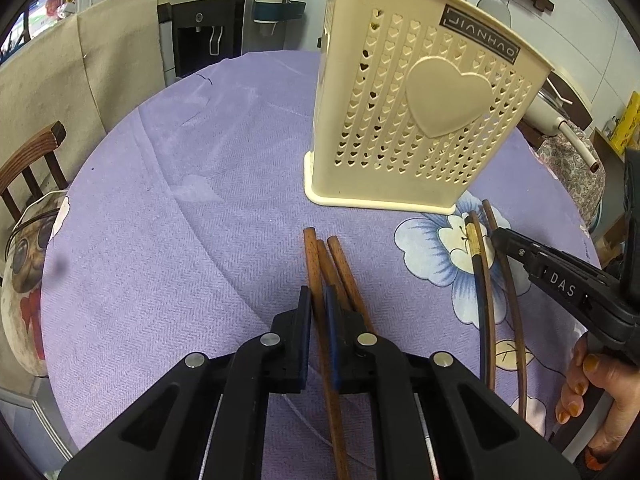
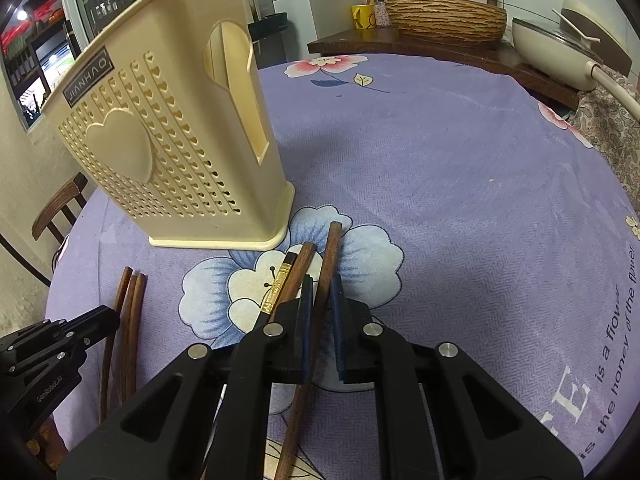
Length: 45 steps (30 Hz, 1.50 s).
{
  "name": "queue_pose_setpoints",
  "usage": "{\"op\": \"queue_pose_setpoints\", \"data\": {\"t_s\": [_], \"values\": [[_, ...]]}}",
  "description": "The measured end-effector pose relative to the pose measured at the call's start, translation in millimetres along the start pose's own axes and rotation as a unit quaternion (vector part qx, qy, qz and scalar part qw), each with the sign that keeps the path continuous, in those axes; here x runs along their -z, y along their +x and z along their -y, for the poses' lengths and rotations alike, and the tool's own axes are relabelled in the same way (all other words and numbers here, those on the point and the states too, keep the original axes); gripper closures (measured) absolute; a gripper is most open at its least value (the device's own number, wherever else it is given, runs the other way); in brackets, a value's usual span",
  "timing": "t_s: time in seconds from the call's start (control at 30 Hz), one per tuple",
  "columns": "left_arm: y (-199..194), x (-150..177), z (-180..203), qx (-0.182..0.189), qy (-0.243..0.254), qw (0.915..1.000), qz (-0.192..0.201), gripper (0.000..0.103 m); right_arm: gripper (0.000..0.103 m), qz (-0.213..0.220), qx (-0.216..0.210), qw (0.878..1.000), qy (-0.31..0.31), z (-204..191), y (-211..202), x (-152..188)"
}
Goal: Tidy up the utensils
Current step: 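Lift both tools' chopsticks and lower them into the cream holder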
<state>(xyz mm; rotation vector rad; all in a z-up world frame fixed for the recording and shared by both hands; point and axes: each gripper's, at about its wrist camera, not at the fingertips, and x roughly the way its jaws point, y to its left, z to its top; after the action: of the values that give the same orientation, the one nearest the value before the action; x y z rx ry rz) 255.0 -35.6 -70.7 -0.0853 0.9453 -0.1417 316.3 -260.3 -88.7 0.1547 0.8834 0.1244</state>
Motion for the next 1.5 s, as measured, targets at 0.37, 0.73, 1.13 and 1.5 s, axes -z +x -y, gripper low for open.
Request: {"op": "queue_pose_setpoints", "data": {"t_s": [0.37,0.73,1.13,1.5], "values": [[-34.0,-9.5,-2.7,0.036,-0.018,0.9982,0.043,0.096,0.095,0.055,-0.055,0.997,0.02,1.5,-42.1,-0.3],[-93.6,-13.6,-5.6,0.069,-0.018,0.9905,0.118,0.096,0.095,0.144,-0.135,0.98,0.016,-0.6,-126.5,0.0],[-150.0,-16.5,-11.3,0.077,-0.021,0.9772,0.196,0.096,0.095,0.191,-0.146,0.97,-0.039,-15.4,-186.1,7.5],[-167.5,-22.6,-13.8,0.076,-0.02,0.9728,0.218,0.096,0.095,0.201,-0.143,0.967,-0.067,-25.4,-201.6,0.1]]}}
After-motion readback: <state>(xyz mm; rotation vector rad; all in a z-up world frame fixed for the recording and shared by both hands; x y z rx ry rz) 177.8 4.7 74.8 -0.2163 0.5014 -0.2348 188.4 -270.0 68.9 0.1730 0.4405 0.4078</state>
